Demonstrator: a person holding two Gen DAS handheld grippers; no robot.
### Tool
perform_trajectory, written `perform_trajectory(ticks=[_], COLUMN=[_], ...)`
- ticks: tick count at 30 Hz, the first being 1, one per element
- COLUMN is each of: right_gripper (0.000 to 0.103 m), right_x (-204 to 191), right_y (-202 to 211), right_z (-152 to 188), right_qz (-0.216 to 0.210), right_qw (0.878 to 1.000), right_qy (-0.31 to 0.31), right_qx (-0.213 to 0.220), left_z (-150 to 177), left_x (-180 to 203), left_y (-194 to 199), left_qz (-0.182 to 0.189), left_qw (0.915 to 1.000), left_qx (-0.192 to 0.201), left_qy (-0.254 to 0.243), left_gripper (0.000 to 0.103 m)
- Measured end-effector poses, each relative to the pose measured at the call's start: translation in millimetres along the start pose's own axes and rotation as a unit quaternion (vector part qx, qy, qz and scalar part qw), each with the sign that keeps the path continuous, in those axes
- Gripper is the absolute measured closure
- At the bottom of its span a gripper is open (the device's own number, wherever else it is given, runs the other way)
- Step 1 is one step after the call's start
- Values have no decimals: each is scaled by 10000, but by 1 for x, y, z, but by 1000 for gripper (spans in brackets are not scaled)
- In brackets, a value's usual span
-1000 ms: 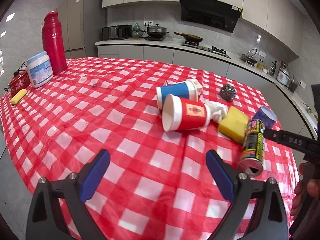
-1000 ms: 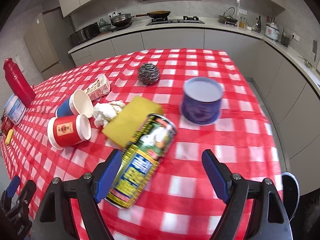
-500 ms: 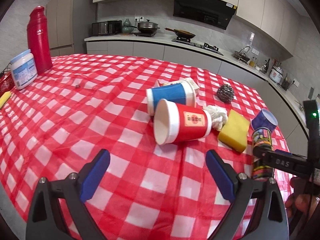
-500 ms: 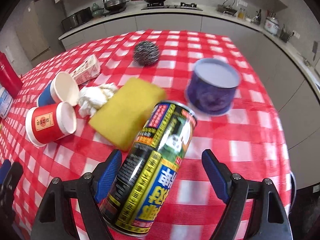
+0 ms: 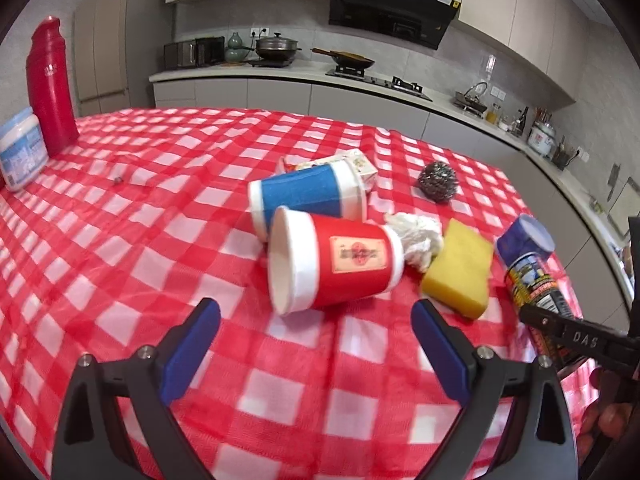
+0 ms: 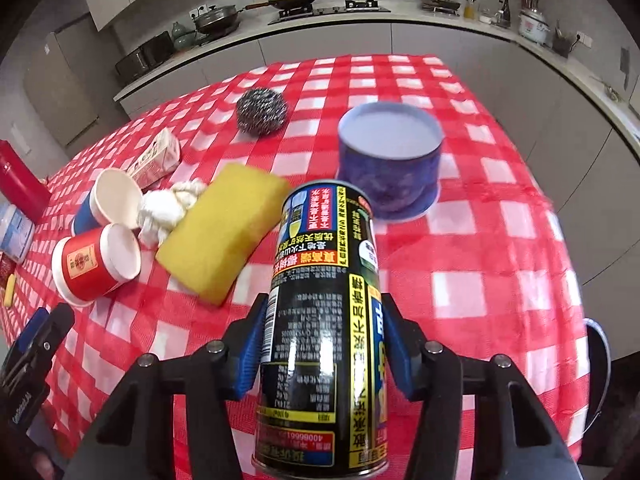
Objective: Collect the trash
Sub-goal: 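Grasp the red paper cup with the left tool while the right tool holds the spray can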
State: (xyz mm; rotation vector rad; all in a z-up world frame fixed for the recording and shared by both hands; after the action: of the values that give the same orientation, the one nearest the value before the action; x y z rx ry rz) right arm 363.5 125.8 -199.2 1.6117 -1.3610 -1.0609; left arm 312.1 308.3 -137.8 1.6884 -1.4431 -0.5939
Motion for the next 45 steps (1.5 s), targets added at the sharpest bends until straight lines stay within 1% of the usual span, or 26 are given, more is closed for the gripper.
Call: perform_trajectory(ticks=[4, 6, 7, 10, 12, 15, 16, 17, 20, 21, 24, 27, 30, 32, 35, 36, 40, 41, 43, 45], right_gripper=[48, 48, 48, 48, 48, 48, 48, 48, 48, 48, 48, 48, 48, 48, 48, 48, 48, 48, 48, 48], right_x=[11, 17, 20, 26, 30, 34, 35, 35, 35, 35, 34, 31, 29, 31, 32, 34, 32, 31, 28, 26], right_y=[3, 5, 6, 7, 8, 7, 8, 7, 7, 7, 5, 3, 3, 2, 1, 1, 1, 0, -2, -5], right_z=[0, 0, 0, -1, -1, 1, 1, 2, 3, 3, 1, 1, 1, 3, 4, 4, 1, 1, 0, -1], right_qz=[63, 109, 116, 104, 94, 67, 58, 53, 24, 16, -14, -38, -39, -75, -44, -65, -153, -173, -171, -158], right_qw=[10000, 9999, 9999, 9999, 9999, 9999, 9999, 9999, 10000, 10000, 10000, 10000, 10000, 10000, 10000, 10000, 9999, 9998, 9999, 9999], right_qy=[-21, -40, -47, -75, -84, -92, -87, -89, -80, -75, -73, -32, 43, 19, 43, 27, -11, -4, 21, 7], right_qx=[-1, 5, 14, 29, 24, 6, 10, 12, 18, 19, 18, -1, -1, -19, -28, -31, 1, 13, 13, 12], left_z=[5, 8, 8, 3, -4, -20, -27, -32, -39, -39, -32, -28, -34, -39, -40, -38, -24, -19, -15, -15], left_x=[24, 37, 43, 59, 62, 47, 35, 26, -4, -8, -3, 11, 13, 1, -24, -34, -66, -73, -78, -74], left_y=[6, 7, 7, -4, -10, -21, -26, -27, -24, -22, -19, -23, -35, -45, -50, -47, -25, -18, -10, -8], left_qz=[89, 327, 378, 470, 373, 62, -95, -165, -195, -207, -147, -5, -355, -588, -713, -695, -900, -1006, -1039, -976], left_qw=[9998, 9994, 9992, 9986, 9989, 9997, 9998, 9998, 9987, 9984, 9982, 9971, 9949, 9904, 9847, 9841, 9824, 9818, 9821, 9820], left_qx=[123, 118, 116, 26, 80, 148, 134, 145, 202, 215, 218, 145, 81, 0, -100, -93, 118, 179, 240, 289], left_qy=[-106, -73, -110, -240, -265, -194, -87, 13, 418, 477, 530, 743, 937, 1249, 1590, 1630, 1635, 1602, 1551, 1594], left_gripper=[6, 6, 6, 6, 6, 6, 6, 6, 6, 6, 6, 6, 6, 6, 6, 6, 6, 6, 6, 6])
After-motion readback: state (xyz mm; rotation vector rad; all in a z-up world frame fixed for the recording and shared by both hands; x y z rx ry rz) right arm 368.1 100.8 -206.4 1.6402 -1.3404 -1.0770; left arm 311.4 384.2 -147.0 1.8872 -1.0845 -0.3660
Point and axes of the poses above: each gripper's, at about its wrist camera, not at the fingertips, and y roughly against the way its jaws point, x to its right, z to its underside, the point moved 5 cm from there along -y, roughly the way its jaws point, and after that the axes turned 11 degrees about -x, right-handed, at the moved point
